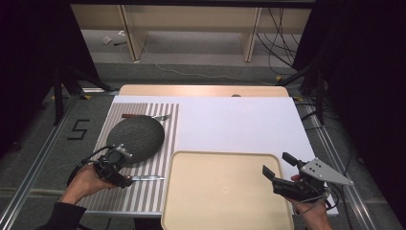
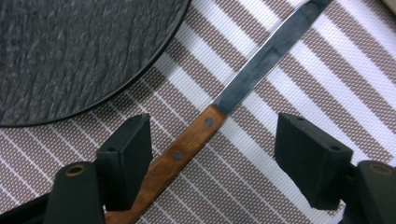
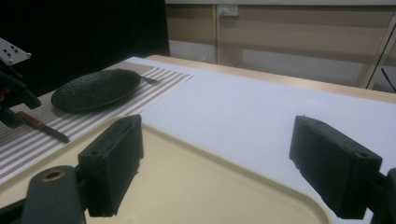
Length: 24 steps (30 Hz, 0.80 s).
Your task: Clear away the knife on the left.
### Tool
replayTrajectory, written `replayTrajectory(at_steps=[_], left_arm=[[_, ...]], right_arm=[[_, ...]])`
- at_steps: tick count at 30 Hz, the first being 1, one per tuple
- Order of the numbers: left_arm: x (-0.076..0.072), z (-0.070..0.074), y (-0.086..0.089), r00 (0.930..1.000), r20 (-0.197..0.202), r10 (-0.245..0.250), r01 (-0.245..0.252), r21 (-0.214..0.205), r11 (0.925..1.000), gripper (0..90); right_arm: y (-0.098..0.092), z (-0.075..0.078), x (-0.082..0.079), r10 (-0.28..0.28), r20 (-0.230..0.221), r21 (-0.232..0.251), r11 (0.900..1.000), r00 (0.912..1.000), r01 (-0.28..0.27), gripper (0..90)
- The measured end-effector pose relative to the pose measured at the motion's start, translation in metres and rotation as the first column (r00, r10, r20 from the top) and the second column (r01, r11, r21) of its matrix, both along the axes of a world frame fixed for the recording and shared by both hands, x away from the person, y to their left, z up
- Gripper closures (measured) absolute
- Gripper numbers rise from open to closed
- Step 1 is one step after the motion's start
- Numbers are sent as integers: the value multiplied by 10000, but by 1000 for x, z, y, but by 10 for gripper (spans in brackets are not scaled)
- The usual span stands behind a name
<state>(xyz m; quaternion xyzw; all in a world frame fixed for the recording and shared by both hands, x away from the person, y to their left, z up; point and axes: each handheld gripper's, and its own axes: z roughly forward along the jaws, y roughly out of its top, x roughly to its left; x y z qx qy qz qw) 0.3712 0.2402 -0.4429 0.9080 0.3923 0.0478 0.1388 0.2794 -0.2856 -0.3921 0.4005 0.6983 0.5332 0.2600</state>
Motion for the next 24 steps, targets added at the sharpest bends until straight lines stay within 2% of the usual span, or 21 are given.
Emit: replayTrajectory(at_steps=[1, 2, 6, 8, 11, 19, 24], left_arm=[[0, 0, 0, 10000, 0, 0, 0, 0, 10000, 291], [2, -1, 1, 9999, -167, -26, 31, 288, 9996, 303], [8, -6, 2, 9990, -439, 100, -76, 548, 9985, 346], [11, -9, 2, 9978, -601, 277, -241, 593, 9979, 355], [13, -10, 5, 9965, -799, 227, -181, 579, 9982, 376], [17, -19, 6, 9935, -1066, 407, -307, 934, 9952, 437], [16, -18, 4, 9939, -1088, 201, -88, 1036, 9946, 507]], right_arm=[[0, 0, 0, 0, 0, 0, 10000, 10000, 0, 186], [0, 0, 0, 30, 3, -10, 10000, 10000, -30, 186], [1, 0, 0, 73, -17, -24, 10000, 10000, -73, 186], [1, 0, 0, 81, -6, -23, 10000, 10000, -81, 186], [1, -1, 1, 74, -18, -35, 10000, 10000, -74, 187], [2, -1, 0, 151, -11, -90, 9998, 9999, -151, 193], [2, -1, 0, 156, -23, -90, 9998, 9999, -156, 194]])
